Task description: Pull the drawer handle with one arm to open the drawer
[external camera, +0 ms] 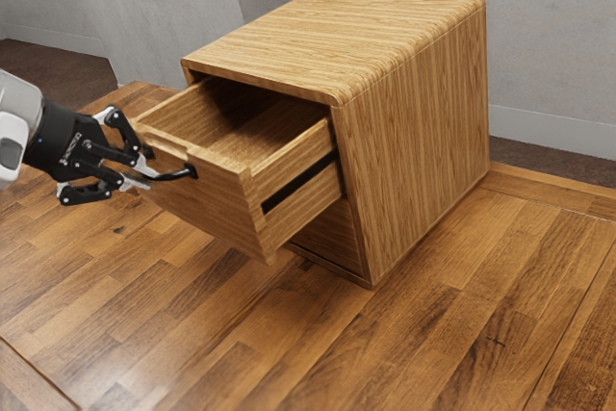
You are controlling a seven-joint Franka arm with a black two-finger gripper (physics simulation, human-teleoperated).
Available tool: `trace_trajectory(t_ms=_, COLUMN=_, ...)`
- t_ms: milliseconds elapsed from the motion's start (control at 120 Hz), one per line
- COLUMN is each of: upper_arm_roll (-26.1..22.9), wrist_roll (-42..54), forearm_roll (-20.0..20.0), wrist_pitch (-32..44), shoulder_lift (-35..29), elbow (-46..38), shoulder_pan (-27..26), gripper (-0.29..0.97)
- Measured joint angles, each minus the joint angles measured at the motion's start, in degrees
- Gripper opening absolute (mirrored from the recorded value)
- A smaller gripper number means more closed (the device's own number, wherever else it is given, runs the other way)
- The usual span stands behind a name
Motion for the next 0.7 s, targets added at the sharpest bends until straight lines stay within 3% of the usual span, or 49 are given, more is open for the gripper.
trace_trajectory(t_ms=83, upper_arm_roll=0.11, wrist_roll=0.04, forearm_roll=-0.09, wrist_pitch=0.20, shoulder_lift=-0.20, elbow=-0.34, shoulder_pan=0.09, gripper=-0.01)
trace_trajectory(t_ms=325, upper_arm_roll=0.12, wrist_roll=-1.77, forearm_roll=5.24, wrist_pitch=-0.43, shoulder_lift=-1.17, elbow=-0.70, shoulder_pan=-0.77, gripper=0.02)
trace_trajectory(t_ms=700, upper_arm_roll=0.21, wrist_roll=-3.73, forearm_roll=6.50, wrist_pitch=-5.08, shoulder_lift=-5.78, elbow=-2.93, shoulder_pan=-0.37, gripper=0.05)
